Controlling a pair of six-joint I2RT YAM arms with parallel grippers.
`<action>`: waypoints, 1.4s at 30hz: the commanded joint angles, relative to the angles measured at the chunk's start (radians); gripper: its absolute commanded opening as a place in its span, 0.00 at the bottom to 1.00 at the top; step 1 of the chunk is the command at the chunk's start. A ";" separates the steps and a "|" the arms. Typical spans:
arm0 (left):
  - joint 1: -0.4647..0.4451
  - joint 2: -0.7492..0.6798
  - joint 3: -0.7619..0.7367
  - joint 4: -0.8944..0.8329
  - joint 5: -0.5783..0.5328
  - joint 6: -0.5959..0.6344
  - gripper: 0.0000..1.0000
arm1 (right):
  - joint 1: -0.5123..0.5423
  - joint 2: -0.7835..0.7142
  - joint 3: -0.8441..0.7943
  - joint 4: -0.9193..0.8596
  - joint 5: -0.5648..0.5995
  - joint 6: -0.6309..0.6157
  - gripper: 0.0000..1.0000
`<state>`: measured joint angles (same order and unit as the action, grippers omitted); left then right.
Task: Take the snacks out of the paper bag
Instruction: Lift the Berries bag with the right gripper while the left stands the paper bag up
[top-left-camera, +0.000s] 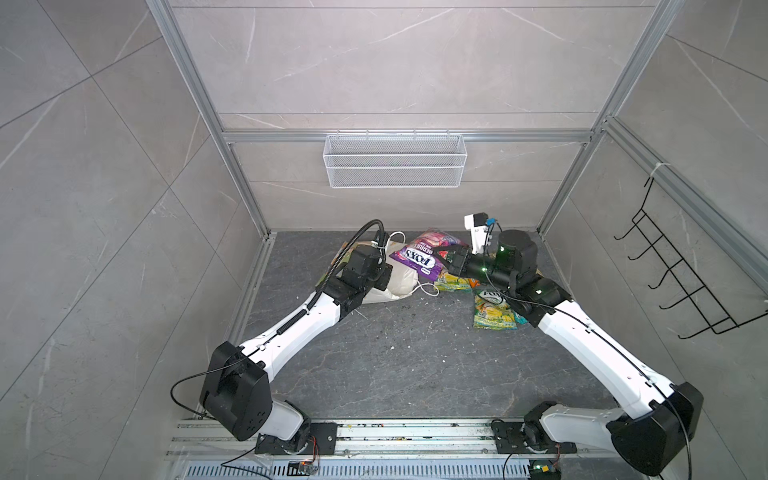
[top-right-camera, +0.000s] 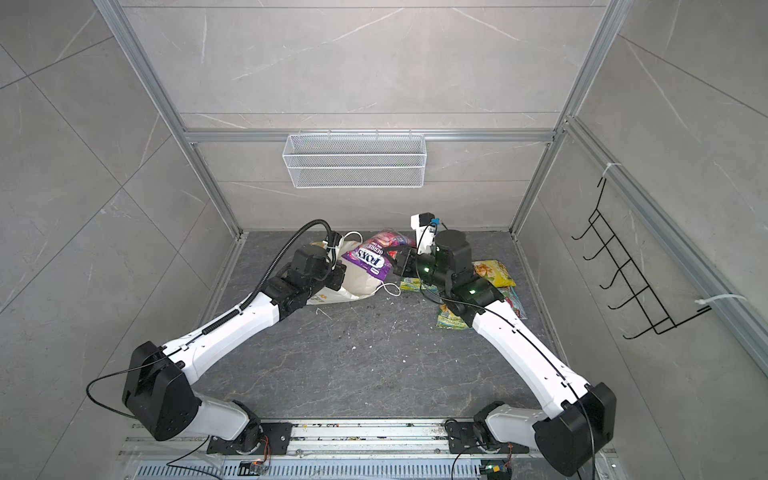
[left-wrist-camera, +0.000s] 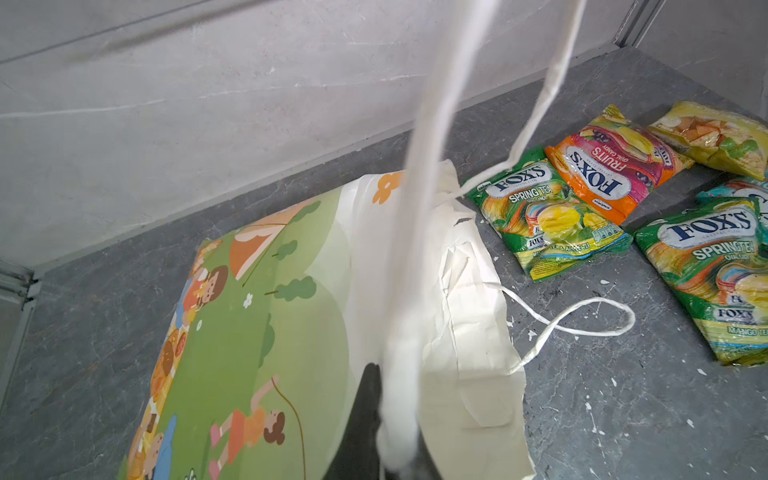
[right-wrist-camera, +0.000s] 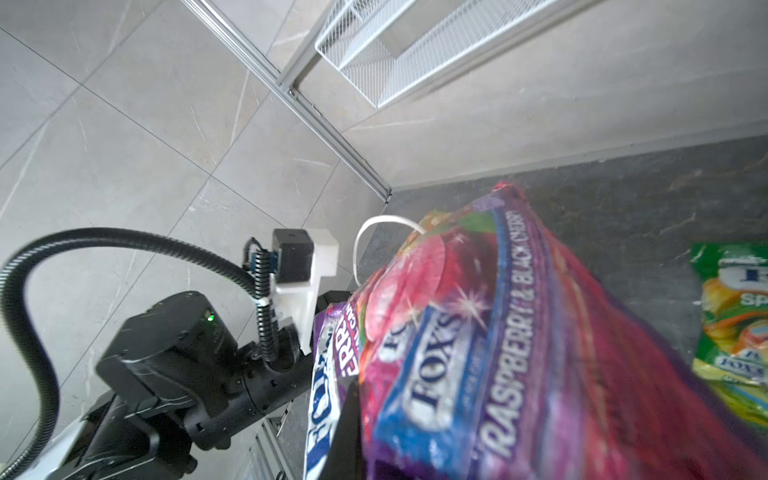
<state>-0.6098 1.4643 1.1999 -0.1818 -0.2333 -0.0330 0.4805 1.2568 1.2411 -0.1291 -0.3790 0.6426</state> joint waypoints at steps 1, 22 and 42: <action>0.019 -0.008 0.093 -0.066 0.069 -0.079 0.00 | -0.037 -0.039 0.060 -0.105 0.017 -0.063 0.00; 0.194 -0.119 -0.071 -0.051 0.275 -0.376 0.00 | -0.342 -0.095 0.027 -0.338 -0.008 -0.169 0.00; 0.201 -0.189 -0.052 -0.060 0.250 -0.328 0.44 | -0.342 0.025 -0.223 -0.502 -0.208 -0.502 0.00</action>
<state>-0.4114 1.3140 1.0996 -0.2428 0.0105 -0.3782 0.1360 1.2556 1.0302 -0.6308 -0.5587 0.2211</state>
